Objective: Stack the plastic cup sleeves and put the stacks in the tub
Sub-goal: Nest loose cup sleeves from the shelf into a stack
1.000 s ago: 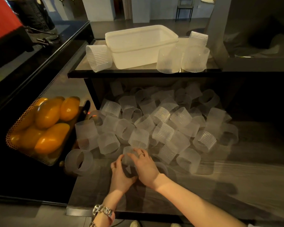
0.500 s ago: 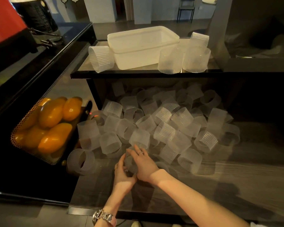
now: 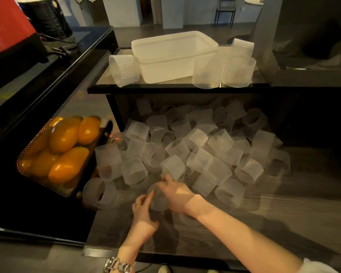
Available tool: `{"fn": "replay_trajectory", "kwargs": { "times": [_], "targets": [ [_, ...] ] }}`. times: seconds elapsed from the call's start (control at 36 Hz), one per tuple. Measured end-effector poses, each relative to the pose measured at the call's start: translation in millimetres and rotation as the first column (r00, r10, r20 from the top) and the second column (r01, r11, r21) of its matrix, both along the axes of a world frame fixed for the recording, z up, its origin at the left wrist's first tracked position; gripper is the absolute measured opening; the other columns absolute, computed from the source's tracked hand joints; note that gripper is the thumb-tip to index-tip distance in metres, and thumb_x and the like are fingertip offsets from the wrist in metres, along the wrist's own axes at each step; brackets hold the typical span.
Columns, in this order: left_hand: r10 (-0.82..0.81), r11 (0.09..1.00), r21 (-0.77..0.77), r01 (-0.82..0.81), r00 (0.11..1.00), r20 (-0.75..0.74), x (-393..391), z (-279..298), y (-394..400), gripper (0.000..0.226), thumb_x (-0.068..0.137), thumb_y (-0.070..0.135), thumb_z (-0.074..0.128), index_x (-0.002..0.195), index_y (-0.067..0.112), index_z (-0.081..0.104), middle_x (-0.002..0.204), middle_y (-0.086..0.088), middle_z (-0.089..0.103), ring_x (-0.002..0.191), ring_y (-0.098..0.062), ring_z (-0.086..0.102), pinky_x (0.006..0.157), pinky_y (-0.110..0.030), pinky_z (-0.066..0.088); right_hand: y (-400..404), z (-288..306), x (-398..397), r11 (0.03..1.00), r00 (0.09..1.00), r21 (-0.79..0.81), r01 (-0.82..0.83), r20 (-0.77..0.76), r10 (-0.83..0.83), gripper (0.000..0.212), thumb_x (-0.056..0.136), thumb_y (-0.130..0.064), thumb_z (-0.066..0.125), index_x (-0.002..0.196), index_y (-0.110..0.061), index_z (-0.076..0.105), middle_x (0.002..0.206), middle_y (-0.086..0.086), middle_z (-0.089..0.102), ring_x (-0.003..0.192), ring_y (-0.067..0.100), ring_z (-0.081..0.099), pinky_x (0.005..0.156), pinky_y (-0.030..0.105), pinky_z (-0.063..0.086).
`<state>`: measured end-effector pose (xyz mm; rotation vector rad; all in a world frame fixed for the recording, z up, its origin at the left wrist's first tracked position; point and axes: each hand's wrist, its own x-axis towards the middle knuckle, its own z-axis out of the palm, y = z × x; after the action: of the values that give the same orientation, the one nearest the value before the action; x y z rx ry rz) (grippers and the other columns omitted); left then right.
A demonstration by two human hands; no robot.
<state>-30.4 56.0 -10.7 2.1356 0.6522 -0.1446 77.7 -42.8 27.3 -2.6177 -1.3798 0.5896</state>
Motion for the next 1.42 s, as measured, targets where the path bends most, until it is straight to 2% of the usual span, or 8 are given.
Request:
{"fn": "replay_trajectory", "kwargs": {
  "times": [0.14, 0.25, 0.47, 0.61, 0.89, 1.06, 1.17, 1.42],
  "targets": [
    [0.003, 1.0, 0.016, -0.003, 1.0, -0.013, 5, -5, 0, 0.094, 0.076, -0.004, 0.06, 0.146, 0.034, 0.012, 0.14, -0.003, 0.014, 0.132, -0.022, 0.023, 0.103, -0.019, 0.026, 2, -11, -2, 0.991, 0.996, -0.122, -0.05, 0.07, 0.058, 0.086, 0.081, -0.015, 0.067, 0.147, -0.011, 0.012, 0.147, 0.018, 0.02, 0.14, 0.031, 0.015, 0.112, 0.044, 0.024],
    [0.083, 0.996, -0.046, -0.081, 0.995, 0.061, 10, -7, 4, 0.097, 0.072, 0.006, 0.076, 0.148, 0.021, 0.017, 0.144, -0.008, 0.032, 0.13, -0.021, 0.038, 0.104, -0.031, 0.034, 4, -11, 0, 0.987, 0.997, -0.156, -0.026, 0.061, 0.036, 0.094, 0.083, -0.021, 0.065, 0.148, -0.013, -0.002, 0.151, 0.017, 0.02, 0.143, 0.031, 0.007, 0.114, 0.048, 0.016],
    [0.2, 0.966, -0.202, -0.164, 0.964, 0.175, 7, -23, 2, 0.075, 0.061, 0.001, 0.084, 0.125, 0.01, 0.046, 0.121, -0.011, 0.058, 0.112, -0.024, 0.057, 0.096, -0.048, 0.047, -5, -19, 3, 0.998, 0.999, -0.057, 0.033, -0.011, -0.034, 0.078, 0.083, -0.013, 0.063, 0.146, -0.01, 0.015, 0.15, 0.01, 0.028, 0.144, 0.024, 0.001, 0.114, 0.053, 0.007],
    [0.213, 0.964, -0.212, -0.163, 0.946, 0.243, 8, -15, -1, 0.071, 0.064, 0.002, 0.082, 0.124, 0.017, 0.048, 0.126, -0.006, 0.052, 0.113, -0.017, 0.052, 0.094, -0.036, 0.048, -14, -12, 6, 0.99, 0.989, 0.105, 0.093, -0.128, -0.079, 0.082, 0.079, -0.023, 0.068, 0.145, -0.012, 0.021, 0.152, 0.011, 0.026, 0.145, 0.019, -0.002, 0.117, 0.043, -0.001],
    [0.12, 0.975, -0.216, -0.042, 0.925, 0.361, 5, 17, -8, 0.073, 0.062, 0.015, 0.085, 0.124, 0.029, 0.049, 0.123, 0.007, 0.053, 0.112, 0.0, 0.052, 0.091, -0.022, 0.048, -54, 3, 5, 0.845, 0.869, 0.374, 0.383, -0.457, -0.191, 0.08, 0.071, -0.038, 0.077, 0.138, -0.027, 0.035, 0.135, -0.005, 0.049, 0.125, 0.009, 0.045, 0.105, 0.023, 0.035],
    [0.054, 0.977, -0.214, 0.02, 0.94, 0.336, 9, 21, -26, 0.077, 0.062, 0.021, 0.085, 0.129, 0.025, 0.048, 0.125, 0.012, 0.051, 0.112, -0.003, 0.052, 0.094, -0.023, 0.047, -81, -3, -2, 0.742, 0.798, 0.437, 0.508, -0.563, -0.216, 0.077, 0.065, -0.018, 0.083, 0.13, -0.03, 0.043, 0.127, -0.003, 0.056, 0.12, 0.009, 0.051, 0.105, 0.035, 0.04],
    [-0.007, 0.976, -0.205, 0.08, 0.942, 0.335, 11, 20, -41, 0.075, 0.062, 0.026, 0.085, 0.125, 0.037, 0.046, 0.121, 0.02, 0.054, 0.113, 0.005, 0.05, 0.095, -0.014, 0.042, -104, -7, -6, 0.72, 0.8, 0.451, 0.528, -0.549, -0.243, 0.075, 0.066, -0.022, 0.081, 0.121, -0.049, 0.039, 0.119, -0.024, 0.056, 0.113, -0.01, 0.051, 0.097, 0.01, 0.039],
    [-0.093, 0.964, -0.213, 0.162, 0.949, 0.301, 10, 6, -62, 0.073, 0.065, 0.018, 0.082, 0.127, 0.028, 0.046, 0.125, 0.01, 0.054, 0.119, -0.001, 0.048, 0.103, -0.024, 0.039, -127, -23, -22, 0.655, 0.724, 0.402, 0.64, -0.601, -0.339, 0.077, 0.059, -0.038, 0.082, 0.123, -0.053, 0.04, 0.126, -0.013, 0.056, 0.12, 0.004, 0.051, 0.104, 0.035, 0.041]
  ]
}}
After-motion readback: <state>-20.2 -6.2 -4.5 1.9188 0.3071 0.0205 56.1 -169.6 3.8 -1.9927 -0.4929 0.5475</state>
